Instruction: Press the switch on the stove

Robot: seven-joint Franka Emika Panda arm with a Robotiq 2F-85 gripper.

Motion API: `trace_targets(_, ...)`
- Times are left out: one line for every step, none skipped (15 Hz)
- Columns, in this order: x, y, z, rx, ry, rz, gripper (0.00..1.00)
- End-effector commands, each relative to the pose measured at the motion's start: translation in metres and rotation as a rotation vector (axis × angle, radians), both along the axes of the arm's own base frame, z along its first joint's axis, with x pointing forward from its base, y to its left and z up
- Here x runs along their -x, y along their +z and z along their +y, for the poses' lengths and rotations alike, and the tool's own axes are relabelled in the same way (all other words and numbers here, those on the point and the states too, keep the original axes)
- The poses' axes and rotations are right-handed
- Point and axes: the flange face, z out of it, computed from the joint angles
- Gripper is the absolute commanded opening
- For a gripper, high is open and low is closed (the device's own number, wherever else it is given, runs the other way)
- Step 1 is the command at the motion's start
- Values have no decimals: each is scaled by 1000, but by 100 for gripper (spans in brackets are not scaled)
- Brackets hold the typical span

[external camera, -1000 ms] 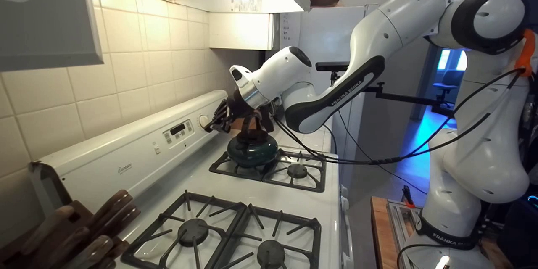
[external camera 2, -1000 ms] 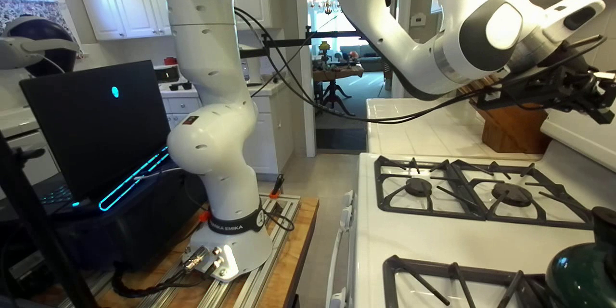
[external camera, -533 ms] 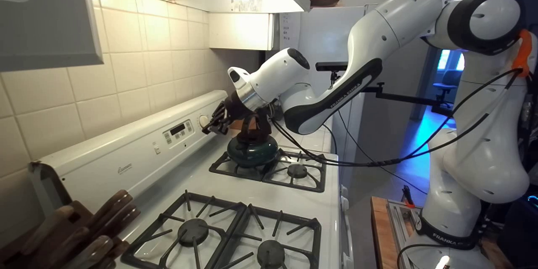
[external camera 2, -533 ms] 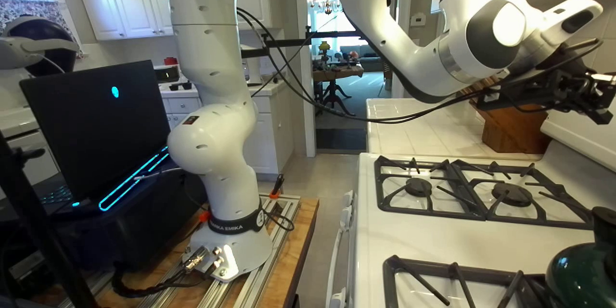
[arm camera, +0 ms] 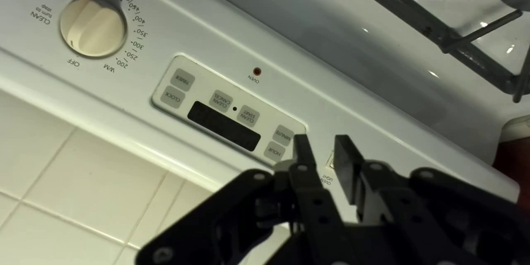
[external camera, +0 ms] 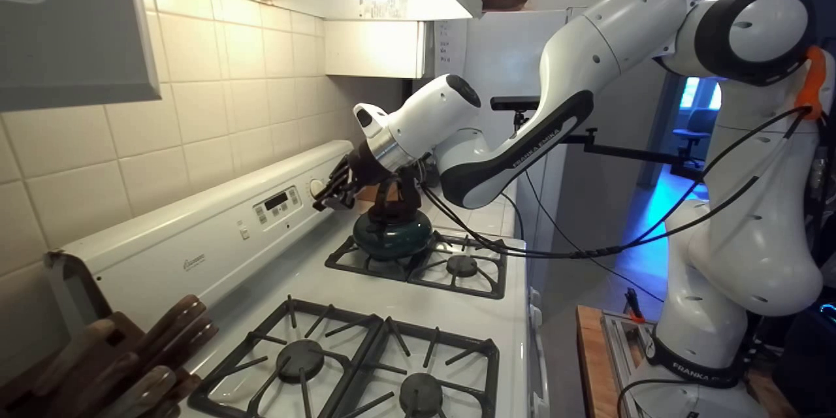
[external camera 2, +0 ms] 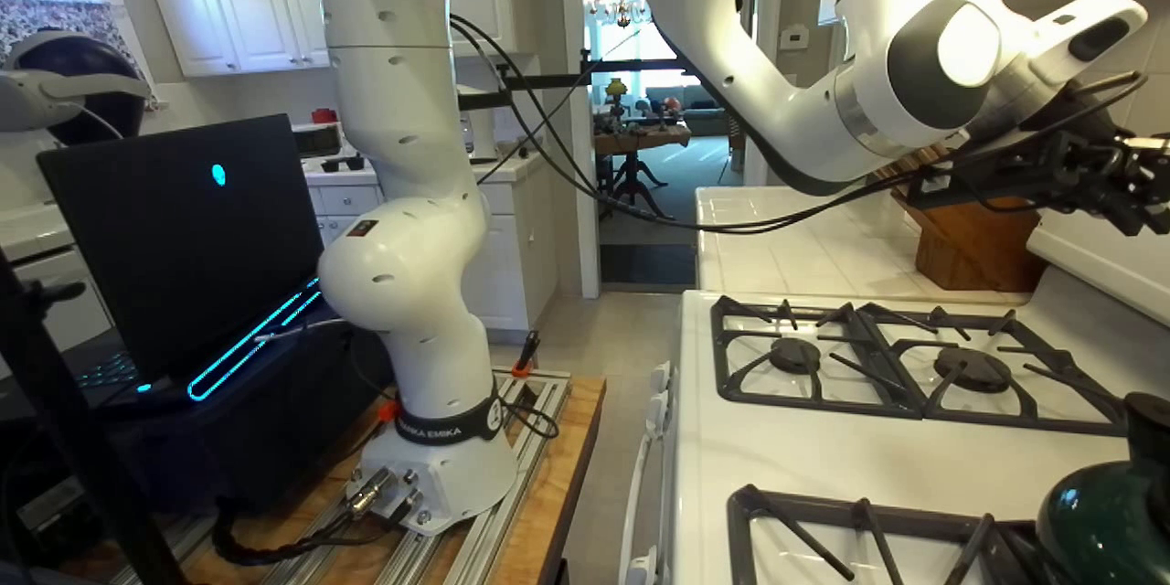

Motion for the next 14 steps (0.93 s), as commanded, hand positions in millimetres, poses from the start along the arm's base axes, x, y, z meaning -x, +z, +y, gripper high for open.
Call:
trace_targets(0,0,0,0,0,0,28)
trace_targets(0,0,0,0,0,0,34)
trace_targets(0,0,0,0,0,0,39)
trace_targets(0,0,0,0,0,0,39)
trace_targets(0,0,0,0,0,0,39)
trace_targets(0,0,0,0,0,0,39)
trace_targets(0,0,0,0,0,0,39)
trace_targets(0,0,0,0,0,0,39)
trace_targets(0,0,0,0,0,0,39)
trace_targets(0,0,0,0,0,0,39)
trace_targets(0,0,0,0,0,0,64)
trace_targets(1,-2,2,-11,9,-2,65)
trace_targets(1,-2,2,-22,-4,2,72)
trace_targets(0,-2,3,-37,-15,4,78)
